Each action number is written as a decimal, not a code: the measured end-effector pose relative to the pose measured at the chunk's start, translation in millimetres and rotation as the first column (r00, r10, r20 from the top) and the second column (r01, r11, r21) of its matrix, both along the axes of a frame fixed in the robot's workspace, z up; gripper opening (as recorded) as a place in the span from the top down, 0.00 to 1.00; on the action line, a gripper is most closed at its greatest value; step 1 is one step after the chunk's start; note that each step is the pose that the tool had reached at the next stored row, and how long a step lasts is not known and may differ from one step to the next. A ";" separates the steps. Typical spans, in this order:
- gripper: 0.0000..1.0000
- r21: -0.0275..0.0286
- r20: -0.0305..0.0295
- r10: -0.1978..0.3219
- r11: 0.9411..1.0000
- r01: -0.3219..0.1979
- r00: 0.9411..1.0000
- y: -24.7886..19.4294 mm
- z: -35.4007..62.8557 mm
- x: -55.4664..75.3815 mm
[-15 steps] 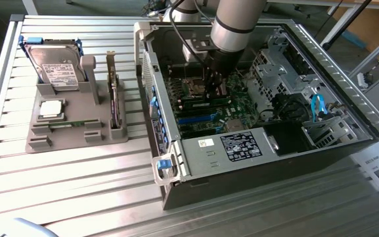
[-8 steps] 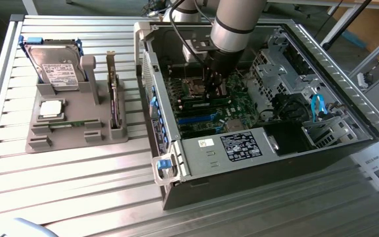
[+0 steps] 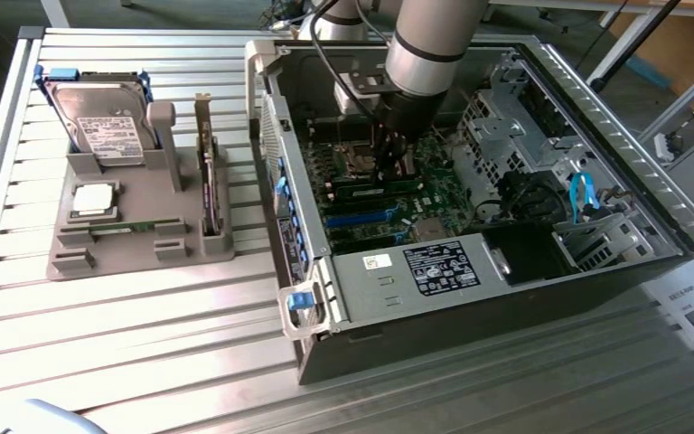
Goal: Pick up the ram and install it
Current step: 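Press down the ram until it locks into place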
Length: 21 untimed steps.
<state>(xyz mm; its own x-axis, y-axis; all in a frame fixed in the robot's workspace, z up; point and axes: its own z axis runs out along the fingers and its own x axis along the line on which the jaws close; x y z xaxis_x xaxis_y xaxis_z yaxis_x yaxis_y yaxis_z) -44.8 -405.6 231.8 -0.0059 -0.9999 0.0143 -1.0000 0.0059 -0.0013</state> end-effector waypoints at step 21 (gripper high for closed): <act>0.90 0.000 0.000 0.000 1.000 0.000 1.000 0.0 13.5 0.0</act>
